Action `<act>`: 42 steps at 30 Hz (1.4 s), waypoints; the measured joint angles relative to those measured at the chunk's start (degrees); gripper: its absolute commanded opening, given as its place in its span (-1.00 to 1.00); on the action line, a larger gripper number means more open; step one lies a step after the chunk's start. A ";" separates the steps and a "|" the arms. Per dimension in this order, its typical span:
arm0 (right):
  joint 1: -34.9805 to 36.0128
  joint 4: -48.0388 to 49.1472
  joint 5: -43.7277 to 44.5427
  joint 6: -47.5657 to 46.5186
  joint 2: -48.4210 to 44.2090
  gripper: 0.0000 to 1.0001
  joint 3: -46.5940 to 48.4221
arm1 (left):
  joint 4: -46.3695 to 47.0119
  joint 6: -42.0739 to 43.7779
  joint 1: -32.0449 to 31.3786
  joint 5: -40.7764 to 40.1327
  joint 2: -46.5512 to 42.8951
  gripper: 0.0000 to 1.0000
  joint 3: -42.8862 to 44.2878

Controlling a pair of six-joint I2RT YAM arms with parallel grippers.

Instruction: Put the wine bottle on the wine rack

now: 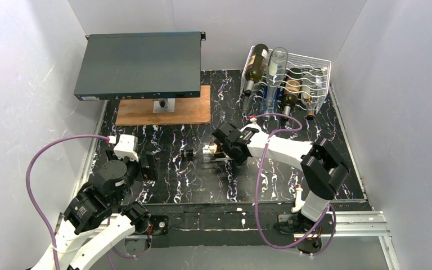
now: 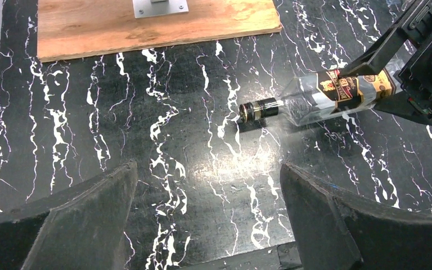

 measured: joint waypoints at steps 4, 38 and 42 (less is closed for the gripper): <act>-1.77 8.39 -0.35 -5.62 -3.52 0.75 -6.40 | 0.31 0.37 0.00 0.17 0.02 0.97 -0.13; 2.03 -4.31 -3.56 -13.53 -21.79 0.97 -14.43 | 0.79 1.05 0.00 0.68 0.68 0.97 -0.24; 4.13 -4.26 -3.17 -4.81 -13.66 0.97 -10.78 | 0.79 1.05 0.00 0.66 0.57 0.97 -0.33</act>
